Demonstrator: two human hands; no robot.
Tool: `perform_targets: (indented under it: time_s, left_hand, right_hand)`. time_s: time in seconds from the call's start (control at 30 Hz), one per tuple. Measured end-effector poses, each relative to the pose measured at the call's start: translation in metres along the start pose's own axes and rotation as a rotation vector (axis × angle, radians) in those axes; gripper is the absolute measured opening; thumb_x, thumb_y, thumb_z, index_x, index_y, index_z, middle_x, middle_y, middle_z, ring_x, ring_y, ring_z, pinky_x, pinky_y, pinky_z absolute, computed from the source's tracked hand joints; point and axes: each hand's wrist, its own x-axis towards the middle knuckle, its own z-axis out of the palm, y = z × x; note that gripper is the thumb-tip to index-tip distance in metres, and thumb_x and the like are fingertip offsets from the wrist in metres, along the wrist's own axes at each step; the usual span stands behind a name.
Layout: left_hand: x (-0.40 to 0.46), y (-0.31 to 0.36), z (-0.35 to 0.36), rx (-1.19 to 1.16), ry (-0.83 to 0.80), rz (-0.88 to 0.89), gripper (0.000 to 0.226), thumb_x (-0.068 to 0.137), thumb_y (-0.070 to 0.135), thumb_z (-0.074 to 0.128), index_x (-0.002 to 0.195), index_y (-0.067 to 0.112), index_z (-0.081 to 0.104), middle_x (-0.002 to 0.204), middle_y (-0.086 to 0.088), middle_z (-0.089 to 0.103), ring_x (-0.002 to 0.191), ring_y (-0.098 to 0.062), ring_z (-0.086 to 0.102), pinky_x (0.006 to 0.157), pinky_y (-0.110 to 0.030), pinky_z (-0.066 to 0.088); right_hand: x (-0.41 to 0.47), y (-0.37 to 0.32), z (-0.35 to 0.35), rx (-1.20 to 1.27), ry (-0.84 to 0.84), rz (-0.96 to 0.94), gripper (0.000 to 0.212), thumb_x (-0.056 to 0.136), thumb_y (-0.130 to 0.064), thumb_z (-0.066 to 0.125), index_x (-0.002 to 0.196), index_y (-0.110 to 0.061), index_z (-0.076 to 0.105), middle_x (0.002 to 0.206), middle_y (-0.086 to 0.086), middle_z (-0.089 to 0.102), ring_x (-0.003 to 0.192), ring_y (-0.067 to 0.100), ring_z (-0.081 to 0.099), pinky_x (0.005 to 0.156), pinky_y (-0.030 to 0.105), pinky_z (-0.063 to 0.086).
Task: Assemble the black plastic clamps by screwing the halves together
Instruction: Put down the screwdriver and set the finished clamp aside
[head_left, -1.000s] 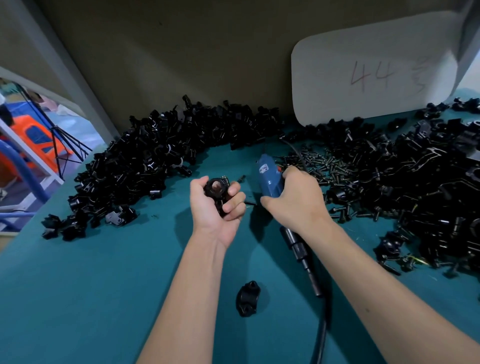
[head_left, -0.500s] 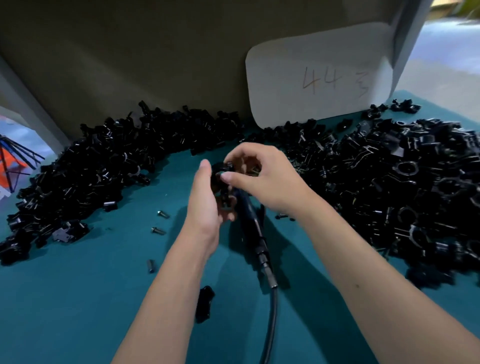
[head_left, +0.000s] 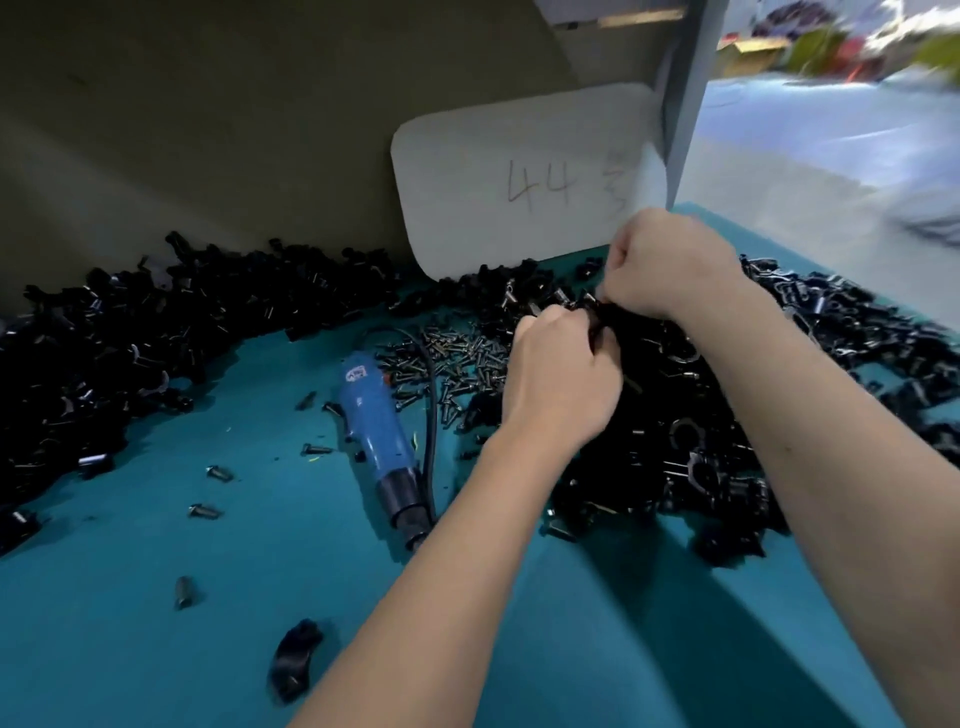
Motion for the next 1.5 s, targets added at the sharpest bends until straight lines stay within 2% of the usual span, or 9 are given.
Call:
perform_targets:
  time_s: [0.3, 0.5, 0.7, 0.8, 0.93, 1.1, 1.27, 1.37, 1.5]
  left_hand:
    - [0.008, -0.025, -0.015, 0.013, 0.045, -0.103, 0.018, 0.091, 0.019, 0.058, 0.100, 0.015, 0.074, 0.106, -0.005, 0.064, 0.104, -0.029, 0.058, 0.093, -0.042, 0.050]
    - [0.029, -0.069, -0.044, 0.193, 0.036, -0.210, 0.017, 0.084, 0.015, 0.056, 0.088, 0.012, 0.072, 0.097, -0.011, 0.069, 0.098, -0.034, 0.061, 0.084, -0.041, 0.052]
    - [0.058, -0.112, -0.070, 0.375, 0.090, -0.294, 0.024, 0.088, 0.015, 0.052, 0.098, 0.015, 0.074, 0.107, -0.010, 0.067, 0.108, -0.033, 0.053, 0.094, -0.033, 0.038]
    - [0.070, -0.135, -0.088, 0.304, 0.157, -0.371, 0.028, 0.086, 0.012, 0.051, 0.100, 0.020, 0.073, 0.113, -0.008, 0.067, 0.115, -0.031, 0.052, 0.097, -0.031, 0.032]
    - [0.075, -0.172, -0.110, 0.261, 0.317, -0.561, 0.033, 0.087, 0.010, 0.052, 0.117, 0.016, 0.066, 0.131, -0.015, 0.054, 0.125, -0.037, 0.044, 0.108, -0.038, 0.034]
    - [0.072, -0.208, -0.115, 0.310, 0.200, -0.639, 0.046, 0.090, 0.007, 0.055, 0.136, 0.014, 0.052, 0.150, -0.016, 0.035, 0.130, -0.040, 0.038, 0.099, -0.031, 0.033]
    - [0.070, -0.210, -0.123, 0.461, 0.166, -0.537, 0.026, 0.086, -0.003, 0.061, 0.112, 0.002, 0.061, 0.134, -0.015, 0.045, 0.114, -0.036, 0.053, 0.093, -0.038, 0.050]
    - [0.058, -0.211, -0.125, 0.426, 0.208, -0.453, 0.029, 0.081, -0.016, 0.055, 0.105, -0.002, 0.060, 0.126, -0.018, 0.050, 0.100, -0.035, 0.058, 0.080, -0.040, 0.053]
    - [0.049, -0.204, -0.128, 0.400, 0.201, -0.451, 0.044, 0.081, -0.013, 0.058, 0.122, -0.001, 0.048, 0.122, -0.026, 0.051, 0.094, -0.044, 0.060, 0.072, -0.042, 0.048]
  right_hand:
    - [0.021, -0.026, 0.000, -0.076, 0.072, -0.105, 0.012, 0.083, -0.017, 0.074, 0.095, -0.014, 0.073, 0.096, 0.011, 0.071, 0.091, 0.035, 0.066, 0.076, 0.038, 0.056]
    - [0.041, -0.092, 0.044, -0.049, -0.182, -0.231, 0.024, 0.085, -0.012, 0.062, 0.106, -0.013, 0.074, 0.103, 0.012, 0.071, 0.092, 0.034, 0.068, 0.086, 0.041, 0.061]
    - [0.082, -0.118, 0.109, -0.363, -0.319, -0.367, 0.058, 0.095, -0.013, 0.061, 0.150, -0.025, 0.046, 0.147, 0.014, 0.044, 0.142, 0.038, 0.032, 0.112, 0.055, 0.041]
    - [0.095, -0.118, 0.133, -0.389, -0.363, -0.328, 0.070, 0.094, -0.011, 0.061, 0.155, -0.035, 0.038, 0.153, 0.009, 0.037, 0.147, 0.037, 0.025, 0.117, 0.062, 0.029]
    - [0.101, -0.115, 0.152, -0.262, -0.238, -0.337, 0.056, 0.088, -0.003, 0.065, 0.140, -0.024, 0.059, 0.137, 0.013, 0.048, 0.131, 0.040, 0.048, 0.108, 0.051, 0.042]
    - [0.097, -0.125, 0.153, -0.195, -0.102, -0.398, 0.027, 0.081, 0.010, 0.061, 0.100, -0.007, 0.067, 0.108, 0.016, 0.063, 0.086, 0.032, 0.055, 0.072, 0.035, 0.049]
    - [0.094, -0.125, 0.152, -0.177, -0.028, -0.305, 0.018, 0.083, 0.009, 0.061, 0.090, -0.005, 0.053, 0.107, 0.018, 0.055, 0.100, 0.037, 0.057, 0.073, 0.036, 0.046]
    - [0.092, -0.119, 0.148, -0.193, -0.033, -0.266, 0.029, 0.080, 0.014, 0.060, 0.069, -0.006, 0.042, 0.076, 0.012, 0.047, 0.086, 0.038, 0.062, 0.066, 0.036, 0.047]
    - [0.079, -0.118, 0.135, -0.130, 0.092, -0.239, 0.024, 0.078, 0.018, 0.057, 0.074, -0.005, 0.050, 0.076, 0.011, 0.049, 0.081, 0.036, 0.061, 0.063, 0.036, 0.045]
